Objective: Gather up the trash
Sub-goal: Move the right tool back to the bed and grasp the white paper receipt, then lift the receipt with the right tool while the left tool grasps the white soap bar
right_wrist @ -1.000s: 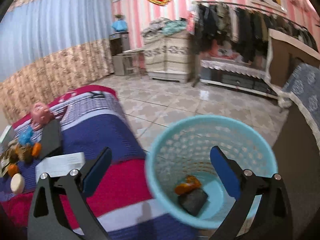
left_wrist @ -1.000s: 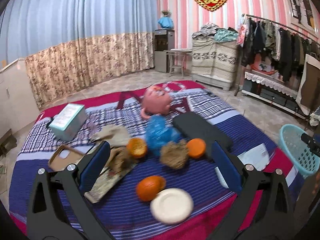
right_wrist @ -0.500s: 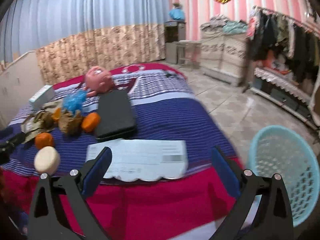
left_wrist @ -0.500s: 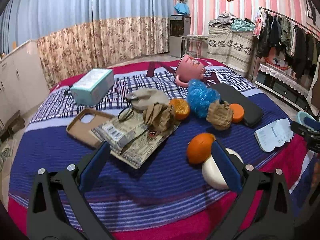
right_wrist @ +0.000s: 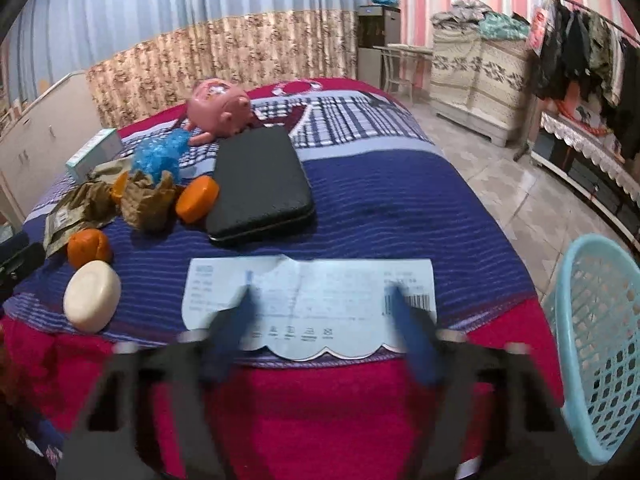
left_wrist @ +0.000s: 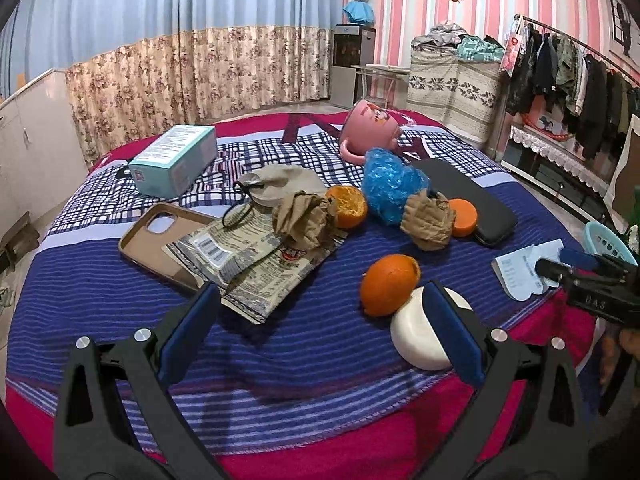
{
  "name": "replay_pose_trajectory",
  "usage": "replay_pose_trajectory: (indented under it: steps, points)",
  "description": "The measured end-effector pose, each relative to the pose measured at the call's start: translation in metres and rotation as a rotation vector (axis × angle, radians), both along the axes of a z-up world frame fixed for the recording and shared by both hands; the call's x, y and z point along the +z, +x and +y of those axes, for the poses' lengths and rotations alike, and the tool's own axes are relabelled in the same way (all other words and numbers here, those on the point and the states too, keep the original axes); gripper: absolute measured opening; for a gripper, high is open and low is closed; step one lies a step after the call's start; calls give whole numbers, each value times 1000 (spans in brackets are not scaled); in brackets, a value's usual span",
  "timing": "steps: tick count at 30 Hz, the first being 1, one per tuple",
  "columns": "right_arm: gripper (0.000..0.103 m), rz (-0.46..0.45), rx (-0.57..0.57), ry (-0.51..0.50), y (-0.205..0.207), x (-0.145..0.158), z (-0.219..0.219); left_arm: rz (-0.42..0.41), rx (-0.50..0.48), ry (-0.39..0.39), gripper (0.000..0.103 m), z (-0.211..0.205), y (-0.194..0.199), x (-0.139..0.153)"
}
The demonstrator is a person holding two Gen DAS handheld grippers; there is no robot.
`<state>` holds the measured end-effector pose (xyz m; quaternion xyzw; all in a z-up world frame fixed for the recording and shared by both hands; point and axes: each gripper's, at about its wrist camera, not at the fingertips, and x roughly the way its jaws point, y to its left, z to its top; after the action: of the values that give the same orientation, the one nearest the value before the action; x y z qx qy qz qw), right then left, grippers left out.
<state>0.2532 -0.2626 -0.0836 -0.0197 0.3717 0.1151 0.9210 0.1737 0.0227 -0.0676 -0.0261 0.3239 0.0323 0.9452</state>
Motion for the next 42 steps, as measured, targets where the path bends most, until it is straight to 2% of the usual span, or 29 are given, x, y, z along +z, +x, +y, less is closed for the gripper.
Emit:
replay_pose_trajectory:
  steps: [2, 5, 7, 8, 9, 15, 21, 24, 28, 29, 31, 32, 35, 42]
  points:
    - [26, 8, 22, 21, 0, 1, -2, 3, -7, 9, 97, -4, 0, 0]
    - [27, 8, 30, 54, -1, 6, -11, 7, -18, 12, 97, -11, -1, 0]
    - [47, 7, 11, 73, -3, 10, -22, 6, -25, 14, 97, -13, -3, 2]
    - [72, 11, 0, 74, -5, 12, -30, 2, -27, 17, 97, -14, -4, 3]
    - [79, 10, -8, 65, -7, 12, -35, 0, -27, 20, 97, -15, -5, 4]
    - [80, 50, 4, 7, -16, 1, -54, 2, -12, 4, 97, -15, -9, 5]
    - [80, 18, 1, -48, -5, -1, -38, 2, -22, 28, 97, -19, -9, 4]
    - [80, -17, 8, -116, -3, -1, -24, -2, -22, 37, 97, -18, -10, 5]
    - [79, -81, 39, -104, -6, 13, -17, -2, -18, 28, 97, -15, -9, 5]
    - [77, -96, 50, -96, -6, 17, -16, 0, -17, 28, 97, -14, -9, 5]
    - [55, -89, 76, -74, -1, 20, -15, 1, -14, 27, 97, -13, -8, 5]
    - [41, -74, 84, -59, 2, 20, -15, 3, -14, 26, 97, -12, -8, 4]
    - [25, -66, 99, -34, 7, 20, -14, 5, -13, 24, 97, -11, -8, 4]
    - [8, -134, 81, -13, -5, 37, -25, 18, -24, 14, 97, -15, -6, 2]
